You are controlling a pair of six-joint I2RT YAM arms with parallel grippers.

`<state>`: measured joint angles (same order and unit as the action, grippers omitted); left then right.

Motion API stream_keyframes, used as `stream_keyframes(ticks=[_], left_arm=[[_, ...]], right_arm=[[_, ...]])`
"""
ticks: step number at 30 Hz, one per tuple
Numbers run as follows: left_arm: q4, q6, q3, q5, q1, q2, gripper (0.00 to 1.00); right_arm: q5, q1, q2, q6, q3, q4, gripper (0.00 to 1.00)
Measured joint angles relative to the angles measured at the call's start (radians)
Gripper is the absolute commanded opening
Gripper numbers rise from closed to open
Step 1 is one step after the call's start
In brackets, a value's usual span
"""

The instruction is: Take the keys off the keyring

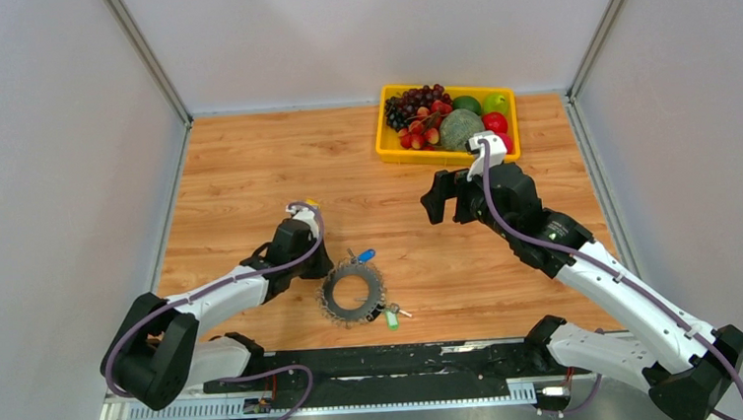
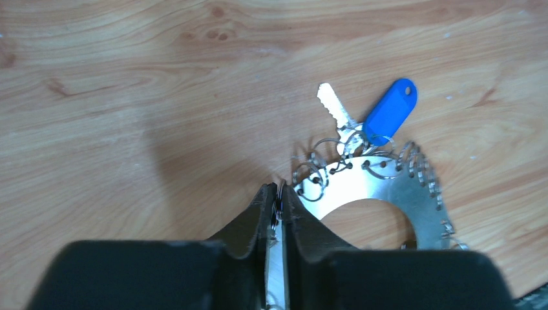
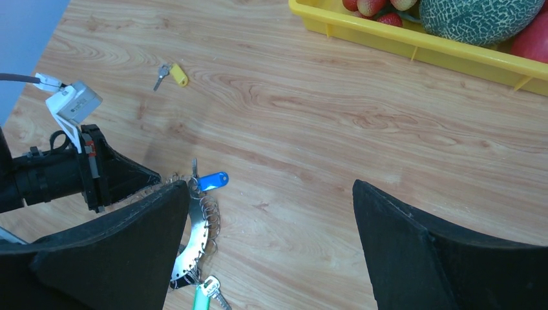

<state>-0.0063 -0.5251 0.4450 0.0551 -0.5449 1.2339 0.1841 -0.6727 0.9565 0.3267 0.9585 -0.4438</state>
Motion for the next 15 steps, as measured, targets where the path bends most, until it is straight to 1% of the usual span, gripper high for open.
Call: stream_keyframes(ticks=[4, 10, 12, 15], left_arm=[[-0.008, 0.013, 0.006, 0.045, 0.0, -0.035, 0.0], [-0.144, 0.064, 0.121, 0.064, -0.003, -0.203, 0.0], [-0.18, 0.082, 0.177, 0.072, -0.003, -0.241, 0.0], [-0.23, 0.111, 0.246, 0.089, -0.003, -0.258, 0.0]], right_arm=[[0.002, 0.0, 0.003, -0.008, -0.013, 0.0, 1.0], [-0.016, 0.0, 0.012, -0.037, -0.039, 0.021, 1.0], [-0.055, 0.0, 0.018, -0.055, -0.059, 0.045, 1.0], [-0.179, 0.0, 0.027, -0.096, -0.105, 0.097, 0.99]])
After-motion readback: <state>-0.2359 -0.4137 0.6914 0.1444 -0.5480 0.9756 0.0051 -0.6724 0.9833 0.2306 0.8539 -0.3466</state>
